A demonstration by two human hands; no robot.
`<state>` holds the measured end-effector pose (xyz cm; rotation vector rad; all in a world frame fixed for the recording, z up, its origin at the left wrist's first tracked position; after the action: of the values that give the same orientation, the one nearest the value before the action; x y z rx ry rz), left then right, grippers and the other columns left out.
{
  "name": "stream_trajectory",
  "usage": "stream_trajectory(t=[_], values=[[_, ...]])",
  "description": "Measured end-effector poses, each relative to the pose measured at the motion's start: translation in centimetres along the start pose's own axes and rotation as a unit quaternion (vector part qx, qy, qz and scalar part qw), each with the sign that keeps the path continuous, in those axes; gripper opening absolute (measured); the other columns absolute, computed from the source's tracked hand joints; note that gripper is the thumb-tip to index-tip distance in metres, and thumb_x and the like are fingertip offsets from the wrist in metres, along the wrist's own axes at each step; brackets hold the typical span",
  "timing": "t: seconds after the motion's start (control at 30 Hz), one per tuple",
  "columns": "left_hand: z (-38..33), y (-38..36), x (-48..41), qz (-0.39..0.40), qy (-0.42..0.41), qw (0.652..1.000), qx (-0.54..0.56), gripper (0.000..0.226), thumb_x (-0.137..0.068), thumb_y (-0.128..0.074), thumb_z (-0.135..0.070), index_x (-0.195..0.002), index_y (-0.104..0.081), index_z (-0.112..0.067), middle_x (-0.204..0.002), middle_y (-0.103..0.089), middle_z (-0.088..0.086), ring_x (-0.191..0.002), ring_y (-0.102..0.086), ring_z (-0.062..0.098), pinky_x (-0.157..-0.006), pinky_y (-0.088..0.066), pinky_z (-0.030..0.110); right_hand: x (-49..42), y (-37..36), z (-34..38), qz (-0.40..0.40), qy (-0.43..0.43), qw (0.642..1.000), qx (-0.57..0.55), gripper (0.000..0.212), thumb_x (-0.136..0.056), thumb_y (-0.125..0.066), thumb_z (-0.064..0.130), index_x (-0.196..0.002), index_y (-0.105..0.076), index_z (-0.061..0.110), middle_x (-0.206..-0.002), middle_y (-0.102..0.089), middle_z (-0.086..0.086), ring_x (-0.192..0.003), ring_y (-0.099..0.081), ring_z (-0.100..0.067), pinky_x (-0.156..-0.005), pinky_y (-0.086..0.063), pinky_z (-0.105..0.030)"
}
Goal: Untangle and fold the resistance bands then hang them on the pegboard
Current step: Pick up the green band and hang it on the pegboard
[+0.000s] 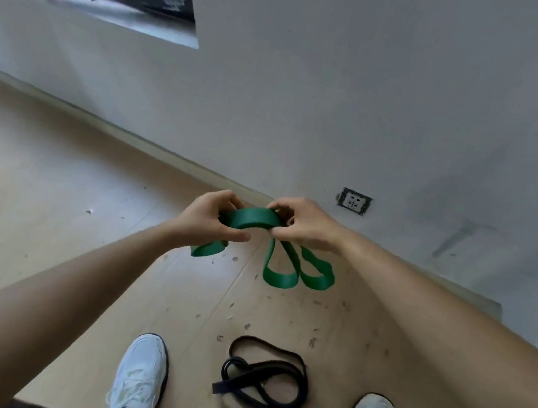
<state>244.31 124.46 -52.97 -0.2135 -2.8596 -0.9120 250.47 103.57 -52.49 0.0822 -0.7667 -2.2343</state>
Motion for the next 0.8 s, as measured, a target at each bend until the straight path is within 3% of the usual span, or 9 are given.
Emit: stream_trajectory(t=[0.1,0.33,0.53,0.7,0.8], values=[[-4.0,0.5,0.8,0.005,-0.063,0.998,0.020,0.043,-0.080,-0.085,-0.019,-0.118,-0.064,-0.019,-0.103,-0.072,0.002,-0.092,-0.073,0.018,-0.080,-0.064,0.041,2.4,3.2,4.0,-0.046,0.022,0.999,0.008,0.039,-0.084,-0.075,0.021,-0.122,-0.068,0.018,-0.102,-0.074,0.003,-0.094,-0.070,-0.011,-0.082,-0.058,-0.024],[-13.9,1.4,1.9,0.007,-0.134,0.990,0.051,0.024,-0.085,-0.081,-0.014,-0.105,-0.070,-0.011,-0.096,-0.074,0.011,-0.091,-0.074,0.025,-0.088,-0.061,0.044,9.2,9.3,9.5,-0.131,0.033,0.990,-0.047,0.036,-0.085,-0.075,0.007,-0.119,-0.066,0.012,-0.092,-0.074,-0.002,-0.081,-0.072,-0.014,-0.079,-0.061,-0.029],[-22.6,3.3,1.9,-0.008,-0.176,0.977,0.120,0.020,-0.086,-0.079,-0.016,-0.104,-0.073,-0.011,-0.097,-0.076,0.015,-0.099,-0.071,0.036,-0.095,-0.057,0.048,12.9,13.5,11.7,-0.135,0.053,0.984,-0.107,0.043,-0.085,-0.080,0.008,-0.124,-0.064,0.014,-0.113,-0.073,-0.009,-0.110,-0.069,-0.021,-0.097,-0.055,-0.039],[-29.4,5.6,1.9,-0.011,-0.224,0.964,0.142,0.022,-0.088,-0.077,-0.020,-0.107,-0.074,-0.011,-0.098,-0.077,0.010,-0.098,-0.073,0.027,-0.095,-0.058,0.040,14.4,16.7,15.0,-0.189,0.078,0.972,-0.120,0.039,-0.089,-0.075,0.006,-0.126,-0.063,0.008,-0.109,-0.073,-0.015,-0.106,-0.072,-0.023,-0.091,-0.056,-0.033],[-32.6,7.4,1.6,-0.019,-0.242,0.958,0.151,0.020,-0.089,-0.075,-0.024,-0.106,-0.075,-0.013,-0.099,-0.075,0.012,-0.098,-0.073,0.026,-0.096,-0.058,0.041,15.4,19.8,17.5,-0.232,0.096,0.961,-0.119,0.032,-0.090,-0.073,0.005,-0.121,-0.064,0.009,-0.110,-0.070,-0.025,-0.103,-0.073,-0.029,-0.098,-0.056,-0.041]])
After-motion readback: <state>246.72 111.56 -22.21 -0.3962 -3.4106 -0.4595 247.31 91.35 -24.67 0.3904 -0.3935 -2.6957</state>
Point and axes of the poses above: each hand's wrist, its own x-axis away from the middle knuckle, its own y-axis out of the back of the hand, z = x × y, the point moved 3 cm from there along -x, towards the middle knuckle
